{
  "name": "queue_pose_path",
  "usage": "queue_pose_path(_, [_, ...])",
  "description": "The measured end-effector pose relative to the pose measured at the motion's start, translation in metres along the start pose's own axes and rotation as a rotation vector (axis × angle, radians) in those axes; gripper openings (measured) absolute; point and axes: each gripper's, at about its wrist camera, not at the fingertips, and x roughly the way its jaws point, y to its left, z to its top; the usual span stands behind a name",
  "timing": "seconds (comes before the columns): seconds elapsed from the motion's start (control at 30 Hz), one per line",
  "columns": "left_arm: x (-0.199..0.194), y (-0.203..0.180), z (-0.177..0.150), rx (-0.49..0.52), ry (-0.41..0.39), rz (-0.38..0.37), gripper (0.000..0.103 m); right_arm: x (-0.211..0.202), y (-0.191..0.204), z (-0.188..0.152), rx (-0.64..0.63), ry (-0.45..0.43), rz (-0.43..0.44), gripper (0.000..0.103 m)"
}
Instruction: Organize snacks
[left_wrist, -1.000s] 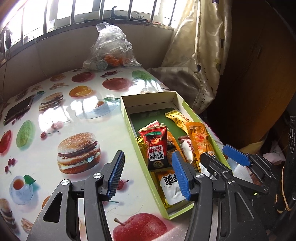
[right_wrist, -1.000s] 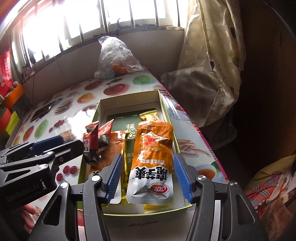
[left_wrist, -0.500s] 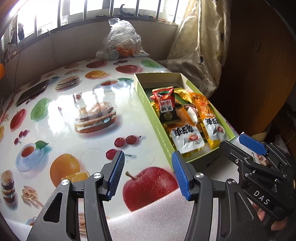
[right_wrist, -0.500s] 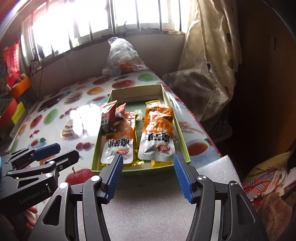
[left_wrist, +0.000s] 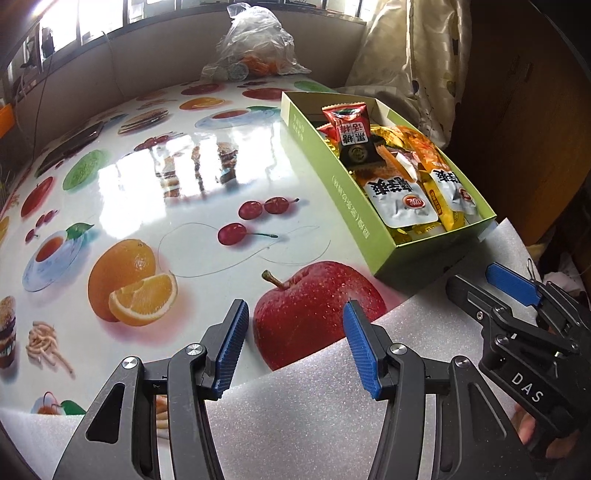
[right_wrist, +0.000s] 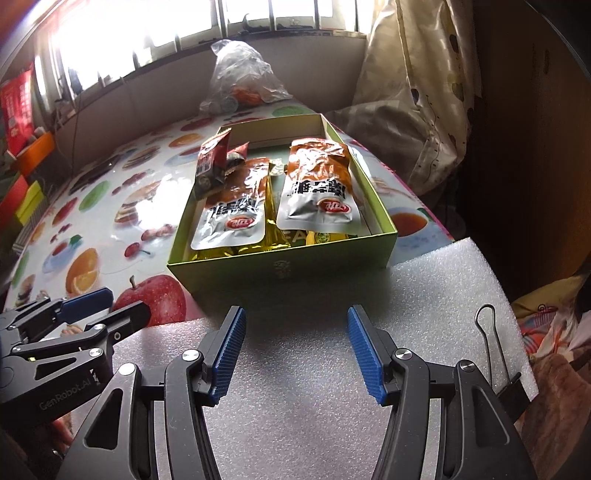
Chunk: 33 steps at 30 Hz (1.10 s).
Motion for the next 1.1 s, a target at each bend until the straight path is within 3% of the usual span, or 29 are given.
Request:
queue_pose_path(0.27, [-0.0005, 0.0, -0.0046, 0.007, -0.021, 0.025, 0.054, 0.0047, 0.0082, -0.0049, -0.027, -0.008, -0.048, 0.058])
queue_pose_path(0.5, [-0.0008, 0.0013, -0.0085, -0.005, -0.036, 0.1, 0.054, 0.005, 0.0103, -0.006, -0.025, -0.021, -0.071, 0.058])
queue_pose_path(1.1, [0.0003, 0.004, -0.0067, -0.02, -0.044, 0.102, 0.054, 0.0045, 0.0104, -0.006, -0.006, -0.019, -0.082, 0.058])
